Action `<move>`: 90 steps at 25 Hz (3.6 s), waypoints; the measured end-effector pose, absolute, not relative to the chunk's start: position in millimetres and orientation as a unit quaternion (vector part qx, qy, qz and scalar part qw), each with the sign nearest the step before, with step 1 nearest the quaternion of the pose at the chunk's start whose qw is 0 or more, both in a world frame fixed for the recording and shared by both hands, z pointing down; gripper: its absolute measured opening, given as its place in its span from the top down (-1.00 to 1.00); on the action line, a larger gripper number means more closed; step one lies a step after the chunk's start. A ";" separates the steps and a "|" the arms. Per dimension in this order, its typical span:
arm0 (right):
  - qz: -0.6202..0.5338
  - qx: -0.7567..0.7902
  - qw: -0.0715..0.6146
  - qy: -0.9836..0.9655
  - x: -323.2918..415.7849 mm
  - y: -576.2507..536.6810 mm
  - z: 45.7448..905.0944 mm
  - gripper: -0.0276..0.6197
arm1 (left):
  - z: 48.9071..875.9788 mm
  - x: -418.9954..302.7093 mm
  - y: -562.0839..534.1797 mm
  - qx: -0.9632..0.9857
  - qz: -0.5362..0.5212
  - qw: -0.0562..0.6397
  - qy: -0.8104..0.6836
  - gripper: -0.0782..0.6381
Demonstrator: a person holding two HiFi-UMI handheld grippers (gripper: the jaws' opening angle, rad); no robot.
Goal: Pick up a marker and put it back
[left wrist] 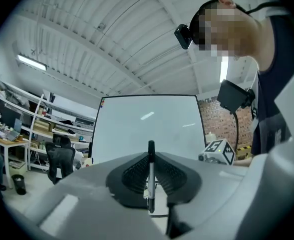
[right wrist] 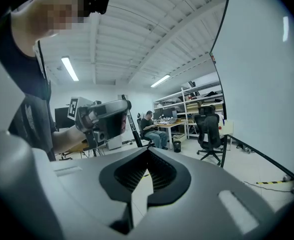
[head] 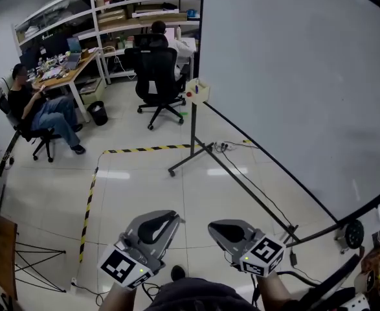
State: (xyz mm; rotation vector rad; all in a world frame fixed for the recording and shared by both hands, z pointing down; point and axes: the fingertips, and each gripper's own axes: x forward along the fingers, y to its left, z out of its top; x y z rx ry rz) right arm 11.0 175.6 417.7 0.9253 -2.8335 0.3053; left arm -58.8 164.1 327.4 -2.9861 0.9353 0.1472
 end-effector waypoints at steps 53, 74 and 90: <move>0.135 0.215 0.101 -0.962 -9.8 346.0 450.0 0.91 | 309.5 -73.8 347.9 -0.935 0.110 -0.007 0.338 0.70; 0.165 0.283 0.070 -0.942 70.1 351.8 470.8 0.91 | 318.7 -5.0 352.4 -0.950 0.072 0.000 0.304 0.70; 0.157 0.313 0.038 -0.936 158.2 335.1 467.7 0.91 | 307.0 79.8 336.6 -0.953 0.055 0.030 0.297 0.70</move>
